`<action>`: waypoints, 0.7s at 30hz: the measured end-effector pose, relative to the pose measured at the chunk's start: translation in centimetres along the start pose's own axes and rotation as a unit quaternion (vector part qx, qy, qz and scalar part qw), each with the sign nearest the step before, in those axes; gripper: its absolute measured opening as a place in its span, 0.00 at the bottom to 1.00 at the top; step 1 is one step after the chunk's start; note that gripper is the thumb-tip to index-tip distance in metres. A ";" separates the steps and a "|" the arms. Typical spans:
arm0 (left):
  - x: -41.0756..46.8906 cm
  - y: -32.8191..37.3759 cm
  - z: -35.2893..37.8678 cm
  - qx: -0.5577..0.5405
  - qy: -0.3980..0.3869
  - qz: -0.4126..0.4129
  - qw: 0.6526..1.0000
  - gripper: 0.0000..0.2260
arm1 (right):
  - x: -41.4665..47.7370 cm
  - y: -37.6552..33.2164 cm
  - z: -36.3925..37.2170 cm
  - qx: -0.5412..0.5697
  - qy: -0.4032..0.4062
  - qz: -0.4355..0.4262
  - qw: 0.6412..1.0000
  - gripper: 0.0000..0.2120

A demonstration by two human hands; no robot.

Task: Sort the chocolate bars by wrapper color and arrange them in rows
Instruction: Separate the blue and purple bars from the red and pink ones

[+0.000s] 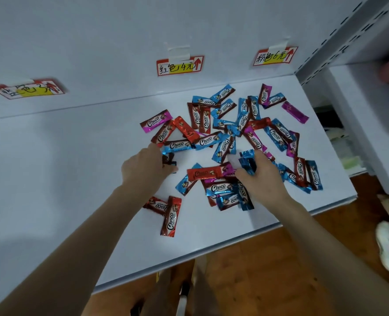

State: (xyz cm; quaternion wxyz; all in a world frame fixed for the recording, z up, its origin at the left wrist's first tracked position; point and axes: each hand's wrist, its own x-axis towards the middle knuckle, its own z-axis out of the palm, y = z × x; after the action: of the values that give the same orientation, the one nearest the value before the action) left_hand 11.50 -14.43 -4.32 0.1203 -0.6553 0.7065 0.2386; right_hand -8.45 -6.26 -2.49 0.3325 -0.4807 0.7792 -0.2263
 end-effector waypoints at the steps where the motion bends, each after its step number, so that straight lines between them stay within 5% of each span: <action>1: 0.0 0.1 0.0 0.013 -0.006 -0.006 1.000 0.24 | 0.5 -0.1 0.0 -0.020 0.004 -0.025 0.999 0.07; 11: -0.7 1.0 -0.4 -0.084 0.032 0.026 0.996 0.17 | 9.3 -3.6 1.0 -0.334 -0.112 -0.218 0.910 0.16; 13: -0.5 1.6 -0.9 -0.158 0.063 0.027 0.985 0.19 | 9.9 -3.3 0.6 -0.324 -0.145 -0.229 0.906 0.16; 18: 1.2 4.1 -0.7 -0.072 0.056 0.014 0.996 0.18 | 10.0 -1.3 -3.2 -0.162 -0.122 -0.234 0.951 0.13; 21: 1.3 4.6 -0.4 -0.071 0.069 -0.019 0.995 0.17 | 9.8 -0.6 -5.7 -0.082 -0.175 -0.221 0.956 0.08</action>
State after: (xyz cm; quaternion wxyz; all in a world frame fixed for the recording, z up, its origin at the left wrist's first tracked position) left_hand 6.92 -15.65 -3.81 0.0289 -0.6902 0.6819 0.2403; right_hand -15.39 -15.15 -1.23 0.3651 -0.6984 0.5990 -0.1421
